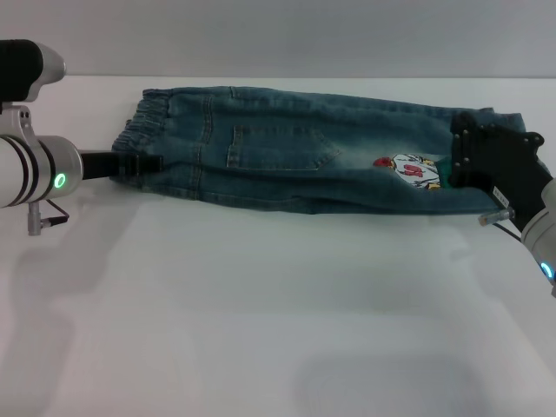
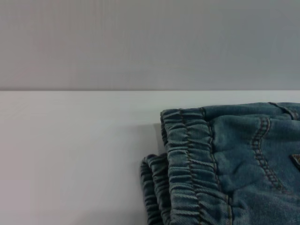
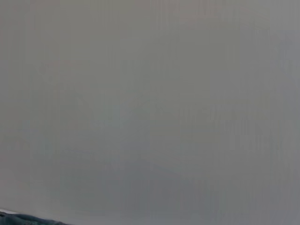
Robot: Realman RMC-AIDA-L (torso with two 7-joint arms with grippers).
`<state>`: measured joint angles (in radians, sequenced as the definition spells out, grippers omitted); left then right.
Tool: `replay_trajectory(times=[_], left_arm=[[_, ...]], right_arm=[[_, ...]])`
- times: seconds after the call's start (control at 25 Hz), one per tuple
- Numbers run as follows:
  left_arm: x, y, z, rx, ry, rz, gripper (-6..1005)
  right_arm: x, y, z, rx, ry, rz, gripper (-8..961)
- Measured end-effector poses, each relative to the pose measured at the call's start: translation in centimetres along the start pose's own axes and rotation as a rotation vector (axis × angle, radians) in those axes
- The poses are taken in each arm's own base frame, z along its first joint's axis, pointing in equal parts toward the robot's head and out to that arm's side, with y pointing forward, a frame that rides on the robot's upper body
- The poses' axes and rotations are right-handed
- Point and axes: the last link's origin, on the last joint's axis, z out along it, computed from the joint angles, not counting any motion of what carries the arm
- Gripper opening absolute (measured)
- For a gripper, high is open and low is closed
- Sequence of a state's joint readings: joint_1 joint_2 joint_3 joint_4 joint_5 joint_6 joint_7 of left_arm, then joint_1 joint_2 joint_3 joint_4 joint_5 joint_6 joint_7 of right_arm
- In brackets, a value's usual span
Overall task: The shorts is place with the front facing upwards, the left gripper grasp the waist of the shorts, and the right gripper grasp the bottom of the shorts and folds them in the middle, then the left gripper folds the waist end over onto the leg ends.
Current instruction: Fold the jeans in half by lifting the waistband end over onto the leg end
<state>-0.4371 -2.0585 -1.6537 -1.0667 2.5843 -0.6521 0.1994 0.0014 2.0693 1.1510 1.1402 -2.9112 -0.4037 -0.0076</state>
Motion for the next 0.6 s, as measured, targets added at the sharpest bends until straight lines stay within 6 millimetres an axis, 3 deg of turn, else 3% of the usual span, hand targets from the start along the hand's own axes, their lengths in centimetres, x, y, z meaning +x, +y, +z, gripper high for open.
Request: replay_trajectory(times=[0.6], left_arm=[[-0.18,-0.50,0.08,0.014,-0.002,-0.005,847]], right_arm=[[-0.07,0.31,0.06,-0.009,0.010,-0.002,-2]])
